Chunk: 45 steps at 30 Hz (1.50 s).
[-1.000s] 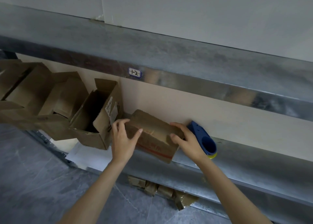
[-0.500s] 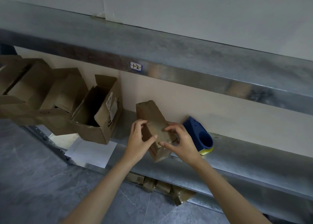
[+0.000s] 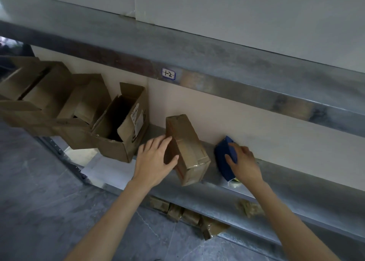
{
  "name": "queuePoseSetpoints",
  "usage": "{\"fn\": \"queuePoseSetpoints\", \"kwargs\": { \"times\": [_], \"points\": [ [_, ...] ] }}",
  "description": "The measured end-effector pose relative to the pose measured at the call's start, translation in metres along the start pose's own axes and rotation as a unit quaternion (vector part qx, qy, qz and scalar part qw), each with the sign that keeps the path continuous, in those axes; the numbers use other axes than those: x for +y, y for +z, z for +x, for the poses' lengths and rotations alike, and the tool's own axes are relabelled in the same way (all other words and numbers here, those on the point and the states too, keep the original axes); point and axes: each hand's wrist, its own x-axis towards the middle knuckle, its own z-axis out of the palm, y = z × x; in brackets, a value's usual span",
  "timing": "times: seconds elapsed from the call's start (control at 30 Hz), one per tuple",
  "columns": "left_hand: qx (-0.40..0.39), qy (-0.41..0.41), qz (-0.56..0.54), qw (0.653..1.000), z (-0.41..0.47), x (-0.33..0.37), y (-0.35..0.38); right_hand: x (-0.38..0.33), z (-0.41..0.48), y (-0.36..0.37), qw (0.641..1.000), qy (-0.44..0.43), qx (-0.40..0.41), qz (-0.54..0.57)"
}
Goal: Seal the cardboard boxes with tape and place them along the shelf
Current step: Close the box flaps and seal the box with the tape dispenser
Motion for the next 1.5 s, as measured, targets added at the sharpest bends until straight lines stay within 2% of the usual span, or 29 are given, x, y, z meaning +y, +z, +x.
{"fn": "queuePoseSetpoints", "kwargs": {
  "times": [0.07, 0.13, 0.5, 0.87, 1.1, 1.33, 1.5],
  "points": [
    [-0.007, 0.000, 0.036, 0.999, -0.002, -0.002, -0.001, 0.008, 0.007, 0.008, 0.997, 0.032, -0.049, -0.056],
    [-0.018, -0.001, 0.061, 0.998, -0.004, -0.003, -0.001, 0.013, 0.011, 0.015, 0.993, 0.050, -0.082, -0.067],
    [-0.030, 0.000, 0.093, 0.995, -0.010, -0.001, 0.003, 0.028, 0.023, 0.043, 0.995, 0.014, -0.082, 0.049],
    [-0.015, 0.001, 0.088, 0.996, -0.005, 0.001, 0.009, 0.034, 0.034, 0.032, 0.982, 0.025, -0.164, 0.091],
    [-0.015, 0.008, 0.086, 0.996, -0.007, -0.003, 0.012, 0.034, 0.036, 0.020, 0.974, 0.006, -0.161, 0.159],
    [-0.001, 0.019, 0.059, 0.998, -0.006, 0.003, 0.013, 0.023, 0.029, -0.001, 0.991, -0.045, -0.119, 0.046],
    [0.013, 0.021, -0.004, 1.000, -0.005, 0.011, 0.007, 0.004, 0.016, -0.032, 0.993, -0.093, -0.066, 0.036]
  ]
}}
